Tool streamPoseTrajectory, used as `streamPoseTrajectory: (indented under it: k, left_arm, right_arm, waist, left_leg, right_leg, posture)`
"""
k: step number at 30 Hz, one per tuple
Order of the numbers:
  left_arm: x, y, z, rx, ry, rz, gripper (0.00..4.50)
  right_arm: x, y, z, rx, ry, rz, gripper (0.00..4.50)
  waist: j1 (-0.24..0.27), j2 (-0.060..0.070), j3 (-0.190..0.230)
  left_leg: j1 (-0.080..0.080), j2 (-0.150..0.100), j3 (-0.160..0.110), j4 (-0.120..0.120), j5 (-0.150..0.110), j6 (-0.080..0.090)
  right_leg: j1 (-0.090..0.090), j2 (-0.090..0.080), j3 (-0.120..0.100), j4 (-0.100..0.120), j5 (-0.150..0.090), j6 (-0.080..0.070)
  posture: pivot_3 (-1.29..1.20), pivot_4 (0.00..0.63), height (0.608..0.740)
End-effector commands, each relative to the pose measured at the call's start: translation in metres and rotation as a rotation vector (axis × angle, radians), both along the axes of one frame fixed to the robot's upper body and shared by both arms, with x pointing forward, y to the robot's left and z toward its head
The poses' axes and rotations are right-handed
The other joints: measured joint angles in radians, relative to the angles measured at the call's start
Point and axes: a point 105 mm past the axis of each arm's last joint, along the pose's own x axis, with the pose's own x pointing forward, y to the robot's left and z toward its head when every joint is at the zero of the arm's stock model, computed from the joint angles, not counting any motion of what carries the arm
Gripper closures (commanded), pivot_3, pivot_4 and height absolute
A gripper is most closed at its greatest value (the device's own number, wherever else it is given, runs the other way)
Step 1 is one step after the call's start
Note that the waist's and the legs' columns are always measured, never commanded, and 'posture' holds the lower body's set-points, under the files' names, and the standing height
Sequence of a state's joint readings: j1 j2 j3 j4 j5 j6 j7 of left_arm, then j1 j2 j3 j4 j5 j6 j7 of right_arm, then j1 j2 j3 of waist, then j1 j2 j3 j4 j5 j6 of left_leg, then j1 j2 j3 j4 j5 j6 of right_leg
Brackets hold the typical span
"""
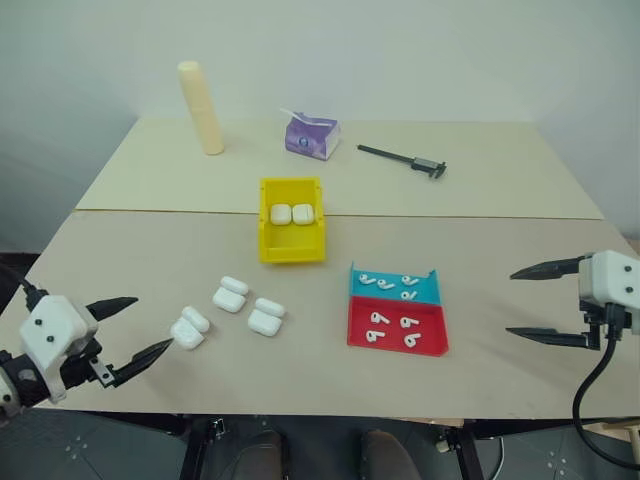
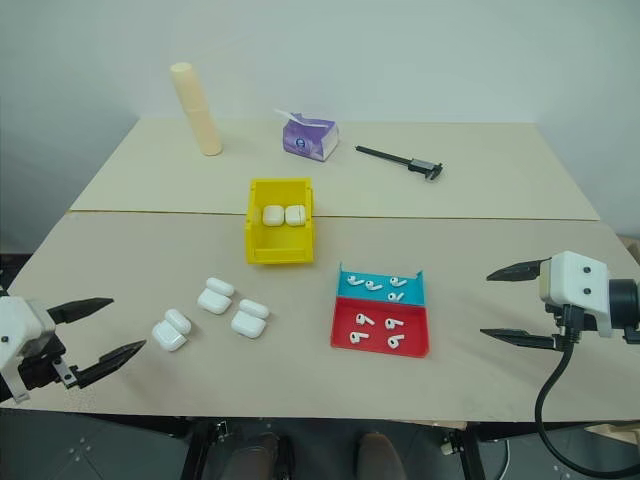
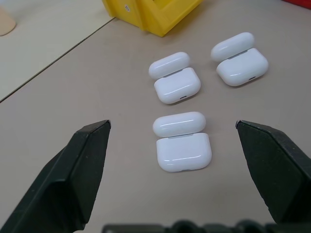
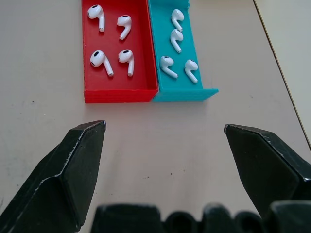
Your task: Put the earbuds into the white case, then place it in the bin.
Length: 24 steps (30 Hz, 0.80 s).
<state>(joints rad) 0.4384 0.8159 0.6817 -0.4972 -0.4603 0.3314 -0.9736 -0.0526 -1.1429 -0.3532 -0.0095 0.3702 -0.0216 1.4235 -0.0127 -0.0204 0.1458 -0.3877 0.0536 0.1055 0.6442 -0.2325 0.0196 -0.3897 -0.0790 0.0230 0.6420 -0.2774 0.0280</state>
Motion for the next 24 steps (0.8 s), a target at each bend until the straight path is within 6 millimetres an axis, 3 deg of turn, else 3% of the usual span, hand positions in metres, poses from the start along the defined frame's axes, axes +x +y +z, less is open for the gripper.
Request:
streamPoseTrajectory:
  k: [1, 9, 14, 18, 21, 24]
  left_arm:
    - [0.001, -0.001, 0.005, 0.015, -0.026, -0.016, 0.02]
    - [-0.005, -0.006, 0.005, -0.009, -0.028, 0.025, 0.02]
    - [-0.008, -0.002, -0.002, 0.187, 0.003, 0.166, 0.02]
    - [-0.016, -0.007, 0.003, 0.156, 0.027, 0.235, 0.02]
    - [-0.024, -0.010, 0.000, 0.167, 0.110, 0.305, 0.02]
    - [-0.032, -0.004, -0.004, 0.303, 0.255, 0.377, 0.02]
  right_arm:
    - [-0.001, 0.001, 0.008, -0.022, -0.041, 0.018, 0.00]
    - [0.000, 0.001, 0.009, -0.023, -0.043, 0.018, 0.00]
    - [0.002, 0.000, 0.007, -0.026, -0.034, 0.013, 0.00]
    - [0.001, -0.001, 0.008, -0.024, -0.029, 0.011, 0.00]
    - [-0.004, -0.003, 0.005, -0.028, -0.013, 0.002, 0.00]
    - [-0.007, -0.005, -0.003, -0.029, 0.007, -0.020, 0.00]
  waist:
    - [0.000, 0.000, 0.000]
    - [-0.001, 0.000, 0.000]
    - [-0.001, -0.001, 0.000]
    - [-0.001, -0.001, 0.000]
    - [0.000, -0.001, 0.000]
    - [0.003, -0.002, 0.000]
  left_leg:
    - [0.000, 0.000, 0.000, 0.000, 0.000, 0.000]
    - [0.000, 0.000, 0.000, 0.000, 0.000, 0.000]
    - [0.000, 0.000, 0.000, 0.000, 0.000, 0.000]
    - [0.000, 0.000, 0.000, 0.000, 0.000, 0.000]
    - [0.000, 0.000, -0.001, 0.000, 0.000, 0.000]
    - [0.000, 0.000, -0.002, 0.000, 0.000, 0.000]
  right_leg:
    - [0.000, 0.000, 0.000, 0.000, 0.000, 0.000]
    - [0.000, 0.000, 0.000, 0.000, 0.000, 0.000]
    - [0.000, 0.000, 0.000, 0.000, 0.000, 0.000]
    - [0.000, 0.000, 0.000, 0.000, 0.000, 0.000]
    - [0.001, 0.000, 0.000, 0.000, 0.000, 0.000]
    - [0.001, 0.000, 0.000, 0.000, 0.000, 0.000]
  posture:
    - [0.00, 0.150, 0.740]
    - [0.00, 0.150, 0.740]
    - [0.00, 0.150, 0.740]
    - [0.00, 0.150, 0.740]
    - [0.00, 0.150, 0.740]
    - [0.00, 0.150, 0.740]
